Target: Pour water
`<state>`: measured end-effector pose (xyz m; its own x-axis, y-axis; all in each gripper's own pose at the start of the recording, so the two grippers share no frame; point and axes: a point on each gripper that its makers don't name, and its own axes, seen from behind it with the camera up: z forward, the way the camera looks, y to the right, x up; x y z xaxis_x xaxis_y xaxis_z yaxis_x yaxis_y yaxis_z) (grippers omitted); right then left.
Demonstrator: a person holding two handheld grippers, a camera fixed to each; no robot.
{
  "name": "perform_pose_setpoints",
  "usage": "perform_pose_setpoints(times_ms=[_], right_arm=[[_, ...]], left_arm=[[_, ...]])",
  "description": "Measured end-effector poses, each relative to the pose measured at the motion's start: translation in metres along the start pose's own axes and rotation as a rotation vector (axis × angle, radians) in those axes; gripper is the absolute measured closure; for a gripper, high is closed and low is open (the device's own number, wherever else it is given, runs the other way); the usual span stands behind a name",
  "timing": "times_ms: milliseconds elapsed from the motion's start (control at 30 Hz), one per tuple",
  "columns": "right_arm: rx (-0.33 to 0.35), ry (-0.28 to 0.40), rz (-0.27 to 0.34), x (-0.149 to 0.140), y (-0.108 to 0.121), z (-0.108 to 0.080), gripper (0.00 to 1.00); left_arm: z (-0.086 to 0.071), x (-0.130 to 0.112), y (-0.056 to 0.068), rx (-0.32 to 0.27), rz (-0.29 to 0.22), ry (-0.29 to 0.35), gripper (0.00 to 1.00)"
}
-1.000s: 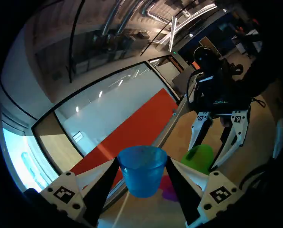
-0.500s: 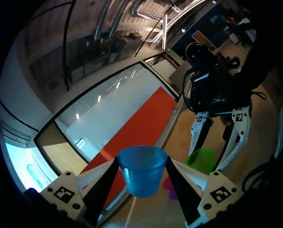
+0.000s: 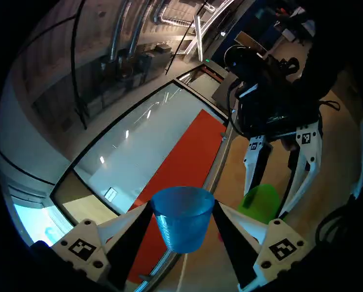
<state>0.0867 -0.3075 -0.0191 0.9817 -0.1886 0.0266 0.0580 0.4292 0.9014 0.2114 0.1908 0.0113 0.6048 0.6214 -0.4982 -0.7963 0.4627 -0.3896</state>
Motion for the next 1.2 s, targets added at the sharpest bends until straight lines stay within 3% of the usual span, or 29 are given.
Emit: perform_pose_setpoints(times_ms=[867, 1200], right_arm=[[-0.014, 0.011, 0.0, 0.004, 0.005, 0.001, 0.08], [-0.017, 0.012, -0.002, 0.004, 0.005, -0.001, 0.08]], left_arm=[[0.004, 0.008, 0.001, 0.024, 0.178, 0.008, 0.12], [0.003, 0.012, -0.003, 0.037, 0.215, 0.012, 0.12]])
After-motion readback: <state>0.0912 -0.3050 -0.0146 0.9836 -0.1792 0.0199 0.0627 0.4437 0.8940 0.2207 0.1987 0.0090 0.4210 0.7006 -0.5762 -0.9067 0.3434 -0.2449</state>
